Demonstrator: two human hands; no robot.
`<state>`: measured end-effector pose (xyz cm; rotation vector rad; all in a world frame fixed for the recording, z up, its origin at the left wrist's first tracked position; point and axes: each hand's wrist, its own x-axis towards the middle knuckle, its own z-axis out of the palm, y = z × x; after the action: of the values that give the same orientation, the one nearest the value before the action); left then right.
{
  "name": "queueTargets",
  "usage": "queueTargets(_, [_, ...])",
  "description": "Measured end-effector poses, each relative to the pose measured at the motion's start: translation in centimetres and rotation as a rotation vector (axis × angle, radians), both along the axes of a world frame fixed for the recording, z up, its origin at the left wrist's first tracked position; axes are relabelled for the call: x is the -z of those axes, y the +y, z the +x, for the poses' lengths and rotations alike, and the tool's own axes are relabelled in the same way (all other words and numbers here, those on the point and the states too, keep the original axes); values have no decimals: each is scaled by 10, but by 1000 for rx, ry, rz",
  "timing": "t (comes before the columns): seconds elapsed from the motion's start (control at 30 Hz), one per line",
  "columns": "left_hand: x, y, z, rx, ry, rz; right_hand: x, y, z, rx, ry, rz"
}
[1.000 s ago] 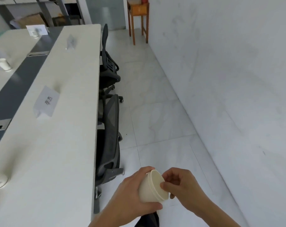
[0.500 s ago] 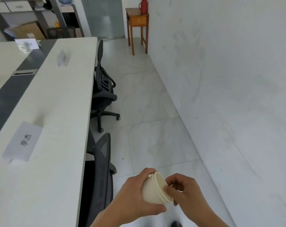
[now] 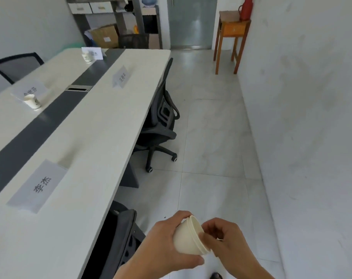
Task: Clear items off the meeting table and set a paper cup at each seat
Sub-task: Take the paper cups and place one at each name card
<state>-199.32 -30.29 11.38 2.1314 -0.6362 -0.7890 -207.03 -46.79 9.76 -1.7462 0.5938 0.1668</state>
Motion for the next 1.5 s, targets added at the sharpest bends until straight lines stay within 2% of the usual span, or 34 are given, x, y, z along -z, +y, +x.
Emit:
queueTargets(0.23, [10,-8,75,-230,-52,8,-7,-27,120,-268,43,76])
queueTargets(0.5, [17,23,219,-359,-103,-12,-21,-42,287,-259,38,137])
queueTargets(0.63, [6,16,287,-363,-169,-5,-37,-41,359,-255,22,265])
queueTargets(0.73, [8,13,324,-458,-167,-37,-41,-41,403,-283,-4,411])
queueTargets(0.87, [17,5,361,-591,-161,-55,-27,-39,452,-516,-12,310])
queueTargets(1.0, [24,-8,404,-671,-123,-19,-7,-40,518,-566,-58,293])
queueTargets(1.17, [24,-15,445,-944,-67,20,-3,-58,622,-617,-62,386])
queueTargets(1.3, [19,-4,448,-1251,-42,14,9,-53,694,-732,25,376])
queueTargets(1.5, [18,14,405,-1659,53,-14,30,14,731,-1035,156,343])
